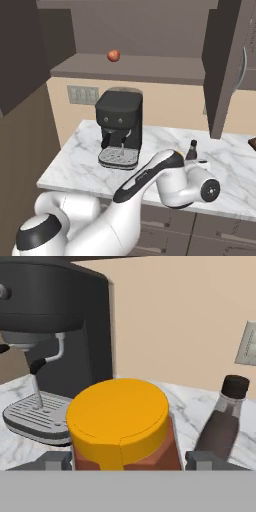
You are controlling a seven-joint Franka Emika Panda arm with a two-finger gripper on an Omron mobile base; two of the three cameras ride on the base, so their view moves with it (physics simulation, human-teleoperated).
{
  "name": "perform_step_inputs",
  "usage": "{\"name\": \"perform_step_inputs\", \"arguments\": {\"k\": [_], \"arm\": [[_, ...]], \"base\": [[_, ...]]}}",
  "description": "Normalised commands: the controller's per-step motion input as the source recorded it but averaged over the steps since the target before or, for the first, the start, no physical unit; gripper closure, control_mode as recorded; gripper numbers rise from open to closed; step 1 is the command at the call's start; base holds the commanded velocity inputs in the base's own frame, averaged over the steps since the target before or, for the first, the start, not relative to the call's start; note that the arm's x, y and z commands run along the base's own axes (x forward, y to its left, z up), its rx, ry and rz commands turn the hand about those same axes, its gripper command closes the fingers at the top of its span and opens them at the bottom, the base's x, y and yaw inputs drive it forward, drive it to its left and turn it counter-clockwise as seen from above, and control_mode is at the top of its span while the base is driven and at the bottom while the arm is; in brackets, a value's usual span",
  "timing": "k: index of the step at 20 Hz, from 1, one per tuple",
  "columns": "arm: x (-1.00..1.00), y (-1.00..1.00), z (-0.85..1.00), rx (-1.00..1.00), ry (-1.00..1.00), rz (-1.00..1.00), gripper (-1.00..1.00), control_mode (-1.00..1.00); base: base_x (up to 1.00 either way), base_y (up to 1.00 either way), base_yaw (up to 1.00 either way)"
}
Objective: Pick the syrup bottle and honey bottle from the cabinet and place them next to the mug.
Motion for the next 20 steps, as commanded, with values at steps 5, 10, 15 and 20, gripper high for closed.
{"name": "perform_step_inputs", "arguments": {"k": [5, 10, 15, 20], "arm": [[0.00, -0.33, -0.24, 0.00, 0.00, 0.00, 1.00, -1.00], [0.00, -0.14, -0.34, 0.00, 0.00, 0.00, 1.00, -1.00], [0.08, 0.00, -0.52, 0.00, 0.00, 0.00, 1.00, -1.00], [0.18, 0.00, -0.46, 0.00, 0.00, 0.00, 1.00, -1.00]], "base": [[0.00, 0.00, 0.00], [0.00, 0.00, 0.00], [0.00, 0.00, 0.00], [0.00, 0.00, 0.00]]}}
